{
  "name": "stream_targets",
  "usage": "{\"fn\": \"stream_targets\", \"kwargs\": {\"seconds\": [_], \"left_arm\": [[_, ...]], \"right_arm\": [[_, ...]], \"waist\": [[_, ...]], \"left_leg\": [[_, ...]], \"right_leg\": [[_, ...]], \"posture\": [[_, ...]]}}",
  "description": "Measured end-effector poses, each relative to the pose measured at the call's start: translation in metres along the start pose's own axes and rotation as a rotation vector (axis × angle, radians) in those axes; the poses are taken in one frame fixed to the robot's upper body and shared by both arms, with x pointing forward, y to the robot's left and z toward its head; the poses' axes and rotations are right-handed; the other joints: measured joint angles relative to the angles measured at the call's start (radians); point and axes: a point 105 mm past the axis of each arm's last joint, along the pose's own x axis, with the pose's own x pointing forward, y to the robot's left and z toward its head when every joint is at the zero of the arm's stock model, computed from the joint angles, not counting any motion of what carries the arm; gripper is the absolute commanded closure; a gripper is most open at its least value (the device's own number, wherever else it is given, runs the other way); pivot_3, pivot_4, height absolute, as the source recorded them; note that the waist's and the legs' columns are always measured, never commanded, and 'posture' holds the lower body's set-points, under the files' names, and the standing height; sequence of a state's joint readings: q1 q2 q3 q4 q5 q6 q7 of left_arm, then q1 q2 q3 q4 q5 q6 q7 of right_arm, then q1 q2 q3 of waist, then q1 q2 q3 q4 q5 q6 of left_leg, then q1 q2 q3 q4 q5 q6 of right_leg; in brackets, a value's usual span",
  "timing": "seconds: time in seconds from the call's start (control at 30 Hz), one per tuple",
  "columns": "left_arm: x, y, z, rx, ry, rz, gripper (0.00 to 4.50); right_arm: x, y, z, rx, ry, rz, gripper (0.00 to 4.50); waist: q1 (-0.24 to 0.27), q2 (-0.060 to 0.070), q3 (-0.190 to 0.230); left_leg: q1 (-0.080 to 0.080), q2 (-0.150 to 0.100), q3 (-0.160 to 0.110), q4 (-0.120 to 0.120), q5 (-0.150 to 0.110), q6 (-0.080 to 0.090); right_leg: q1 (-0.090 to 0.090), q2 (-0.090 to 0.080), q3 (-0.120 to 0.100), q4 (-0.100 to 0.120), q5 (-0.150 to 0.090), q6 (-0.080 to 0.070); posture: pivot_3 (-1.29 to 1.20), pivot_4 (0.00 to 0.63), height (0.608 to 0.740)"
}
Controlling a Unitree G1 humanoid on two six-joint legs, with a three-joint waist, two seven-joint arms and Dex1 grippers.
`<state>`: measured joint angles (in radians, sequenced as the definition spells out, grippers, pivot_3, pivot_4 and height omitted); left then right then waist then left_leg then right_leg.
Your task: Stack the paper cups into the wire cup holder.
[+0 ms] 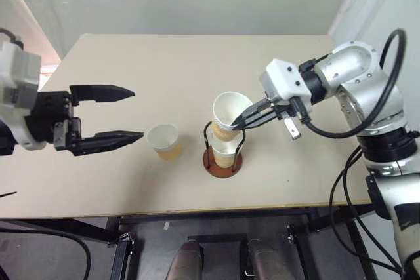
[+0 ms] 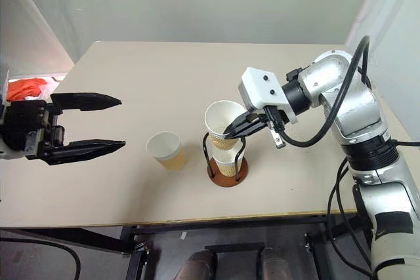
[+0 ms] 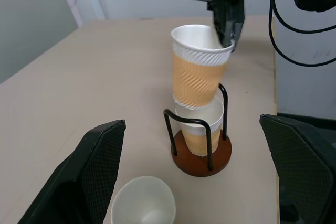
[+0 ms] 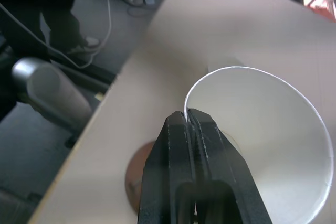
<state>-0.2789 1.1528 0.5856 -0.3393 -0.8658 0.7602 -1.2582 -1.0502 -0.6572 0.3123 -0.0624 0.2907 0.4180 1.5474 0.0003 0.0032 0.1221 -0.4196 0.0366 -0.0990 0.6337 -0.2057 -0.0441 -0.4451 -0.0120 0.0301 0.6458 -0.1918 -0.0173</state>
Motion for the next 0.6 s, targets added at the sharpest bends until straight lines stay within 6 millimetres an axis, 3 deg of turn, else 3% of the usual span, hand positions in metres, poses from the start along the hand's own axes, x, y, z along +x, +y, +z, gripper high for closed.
{"fn": "stream_targets", "kwargs": {"seconds": [0.5,0.6], "left_arm": [[-0.0037,-0.0016,-0.0061,-0.015,0.018,0.031,0.00],[-0.0037,-0.0015,-0.0058,-0.012,0.017,0.032,0.00]], "right_arm": [[0.0031,0.0071,-0.0026,0.013,-0.004,0.057,4.47],[0.0033,0.0074,-0.0029,0.018,-0.003,0.060,3.89]], "waist": [[0.000,0.000,0.000],[0.000,0.000,0.000]], "left_leg": [[0.000,0.001,0.000,-0.003,-0.002,-0.002],[0.000,0.001,0.000,-0.003,-0.002,-0.002]], "right_leg": [[-0.002,0.002,0.000,0.000,0.000,0.000],[-0.002,0.002,0.000,0.000,0.000,0.000]], "posture": [[0.00,0.150,0.740],[0.00,0.150,0.740]]}}
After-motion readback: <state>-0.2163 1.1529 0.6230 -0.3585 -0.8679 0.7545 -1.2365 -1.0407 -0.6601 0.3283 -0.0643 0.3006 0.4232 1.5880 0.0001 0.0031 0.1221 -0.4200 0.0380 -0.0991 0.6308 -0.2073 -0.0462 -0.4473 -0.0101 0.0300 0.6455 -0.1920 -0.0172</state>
